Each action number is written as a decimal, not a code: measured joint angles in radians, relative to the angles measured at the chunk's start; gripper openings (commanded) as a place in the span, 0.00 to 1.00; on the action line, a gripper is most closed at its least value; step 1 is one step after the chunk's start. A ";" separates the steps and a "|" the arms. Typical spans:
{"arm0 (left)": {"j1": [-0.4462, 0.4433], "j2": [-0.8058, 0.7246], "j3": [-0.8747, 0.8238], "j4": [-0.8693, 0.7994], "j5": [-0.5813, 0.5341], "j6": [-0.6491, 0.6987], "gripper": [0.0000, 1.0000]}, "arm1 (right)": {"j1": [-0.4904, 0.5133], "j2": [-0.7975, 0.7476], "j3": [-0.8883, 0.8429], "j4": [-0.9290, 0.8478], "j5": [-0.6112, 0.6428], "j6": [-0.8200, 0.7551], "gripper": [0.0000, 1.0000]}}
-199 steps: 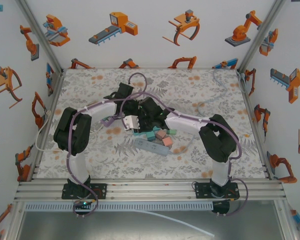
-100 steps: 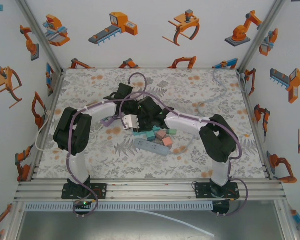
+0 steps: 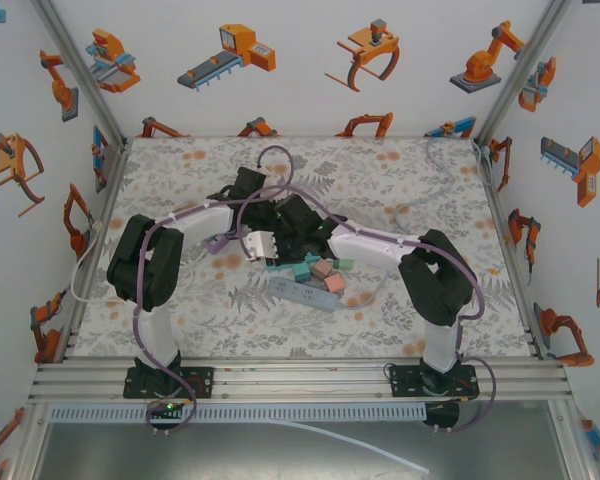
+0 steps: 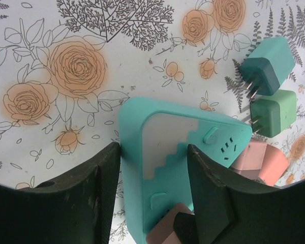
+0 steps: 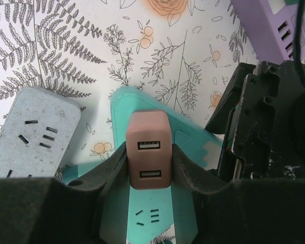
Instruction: Pull the plug off the socket
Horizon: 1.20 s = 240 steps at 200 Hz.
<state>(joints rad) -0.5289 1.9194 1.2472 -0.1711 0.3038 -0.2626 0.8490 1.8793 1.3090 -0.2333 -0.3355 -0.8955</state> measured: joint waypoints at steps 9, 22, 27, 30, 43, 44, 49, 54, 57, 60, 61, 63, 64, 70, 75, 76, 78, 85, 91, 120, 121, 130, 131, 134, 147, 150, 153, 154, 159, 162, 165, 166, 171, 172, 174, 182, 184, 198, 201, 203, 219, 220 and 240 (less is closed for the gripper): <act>0.000 0.000 0.000 0.003 -0.001 0.000 0.51 | -0.009 -0.005 -0.003 0.011 -0.016 0.018 0.05; 0.000 0.000 0.000 0.010 -0.003 -0.001 0.51 | -0.015 -0.014 -0.006 0.012 -0.021 0.021 0.05; 0.000 0.000 0.000 0.013 -0.003 -0.002 0.51 | -0.015 -0.015 -0.006 0.008 -0.018 0.018 0.05; 0.000 0.000 0.000 0.015 -0.003 -0.003 0.51 | -0.014 -0.016 -0.006 0.005 -0.018 0.016 0.05; 0.000 0.002 0.000 0.022 -0.003 -0.004 0.50 | -0.012 -0.016 -0.006 0.001 -0.016 0.013 0.05; 0.000 0.002 0.000 0.023 -0.004 -0.004 0.50 | -0.012 -0.016 -0.006 0.001 -0.017 0.013 0.05; 0.000 0.002 0.000 0.024 -0.004 -0.004 0.49 | -0.013 -0.016 -0.006 0.002 -0.018 0.013 0.05; 0.000 0.002 0.000 0.026 -0.004 -0.004 0.48 | -0.013 -0.016 -0.006 0.002 -0.019 0.015 0.04; 0.000 0.002 0.000 0.027 -0.004 -0.004 0.48 | -0.014 -0.016 -0.006 0.002 -0.019 0.015 0.04; 0.000 0.002 0.000 0.028 -0.005 -0.005 0.47 | -0.014 -0.016 -0.006 0.001 -0.019 0.015 0.04; 0.000 0.003 0.000 0.028 -0.005 -0.005 0.47 | -0.014 -0.017 -0.006 0.001 -0.019 0.016 0.04; 0.000 0.003 0.000 0.029 -0.005 -0.005 0.47 | -0.014 -0.017 -0.006 0.001 -0.018 0.015 0.04; 0.000 0.003 0.000 0.029 -0.005 -0.005 0.47 | -0.014 -0.017 -0.006 0.000 -0.018 0.014 0.04; 0.000 0.003 0.000 0.030 -0.007 -0.007 0.47 | -0.013 -0.017 -0.004 -0.006 -0.014 0.009 0.04; 0.000 0.003 0.000 0.033 -0.008 -0.007 0.46 | -0.010 -0.017 0.000 -0.014 -0.010 0.004 0.04; 0.000 0.003 0.000 0.034 -0.008 -0.007 0.46 | -0.010 -0.017 0.000 -0.016 -0.009 0.005 0.04; 0.000 0.003 0.000 0.035 -0.008 -0.007 0.46 | -0.008 -0.017 0.002 -0.021 -0.006 0.002 0.04; 0.000 0.003 0.000 0.036 -0.008 -0.008 0.46 | -0.004 -0.017 0.009 -0.035 -0.001 -0.002 0.04; 0.000 0.002 -0.001 0.035 -0.008 -0.008 0.45 | -0.003 -0.017 0.010 -0.039 -0.002 0.000 0.04; 0.001 0.000 -0.006 0.038 -0.008 -0.008 0.45 | -0.005 -0.017 0.010 -0.033 -0.004 0.013 0.01; 0.002 0.000 -0.006 0.038 -0.008 -0.008 0.45 | -0.004 -0.017 0.011 -0.034 -0.003 0.012 0.01; 0.002 0.000 -0.007 0.039 -0.007 -0.008 0.44 | 0.003 -0.017 0.016 -0.048 0.014 0.005 0.01; 0.002 0.000 -0.007 0.039 -0.007 -0.008 0.45 | 0.003 -0.017 0.017 -0.050 0.016 0.004 0.01; 0.002 -0.001 -0.008 0.039 -0.007 -0.008 0.45 | 0.005 -0.017 0.019 -0.056 0.022 0.004 0.01; 0.002 -0.005 -0.013 0.043 -0.005 -0.008 0.45 | 0.006 -0.017 0.027 -0.072 0.026 0.010 0.01; 0.002 -0.005 -0.014 0.045 -0.005 -0.008 0.45 | 0.005 -0.017 0.027 -0.072 0.023 0.010 0.01; 0.003 -0.006 -0.014 0.047 -0.005 -0.007 0.46 | 0.005 -0.017 0.027 -0.072 0.022 0.013 0.01; 0.003 -0.006 -0.014 0.047 -0.004 -0.007 0.46 | 0.004 -0.017 0.027 -0.072 0.022 0.013 0.01; 0.004 -0.006 -0.014 0.048 -0.003 -0.007 0.50 | 0.003 -0.017 0.027 -0.072 0.019 0.013 0.01; 0.005 -0.006 -0.014 0.048 -0.002 -0.007 0.52 | 0.003 -0.017 0.027 -0.073 0.019 0.013 0.01; 0.005 -0.007 -0.015 0.049 -0.001 -0.006 0.54 | 0.003 -0.017 0.028 -0.074 0.021 0.010 0.01; 0.005 -0.007 -0.015 0.049 -0.001 -0.005 0.55 | 0.003 -0.017 0.028 -0.075 0.022 0.008 0.01; 0.007 -0.009 -0.018 0.051 -0.002 -0.005 0.58 | 0.005 -0.017 0.030 -0.081 0.025 0.004 0.01; 0.008 -0.010 -0.018 0.052 -0.002 -0.003 0.59 | 0.005 -0.017 0.030 -0.082 0.026 0.002 0.01; 0.009 -0.011 -0.020 0.053 -0.004 -0.003 0.60 | 0.006 -0.017 0.031 -0.085 0.028 0.000 0.01; 0.014 -0.017 -0.032 0.060 -0.003 -0.004 0.65 | 0.010 -0.017 0.035 -0.100 0.034 -0.012 0.01; 0.015 -0.019 -0.035 0.060 -0.002 -0.005 0.66 | 0.011 -0.017 0.035 -0.103 0.034 -0.014 0.01; 0.026 -0.040 -0.064 0.060 0.000 -0.005 0.70 | 0.021 -0.017 0.035 -0.114 0.035 -0.031 0.01; 0.028 -0.045 -0.070 0.059 -0.002 -0.004 0.71 | 0.024 -0.017 0.034 -0.115 0.035 -0.034 0.01; 0.029 -0.047 -0.072 0.058 -0.001 -0.004 0.71 | 0.025 -0.017 0.034 -0.116 0.035 -0.037 0.01; 0.037 -0.065 -0.085 0.035 0.001 -0.003 0.70 | 0.035 -0.017 0.034 -0.118 0.034 -0.045 0.01; 0.037 -0.066 -0.086 0.033 0.001 -0.003 0.70 | 0.035 -0.017 0.034 -0.118 0.034 -0.045 0.01; 0.040 -0.065 -0.086 0.022 0.013 -0.003 0.70 | 0.039 -0.017 0.034 -0.119 0.034 -0.048 0.01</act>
<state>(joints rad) -0.4889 1.8545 1.1610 -0.1493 0.3172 -0.2653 0.8875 1.8622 1.3426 -0.3523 -0.3016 -0.9436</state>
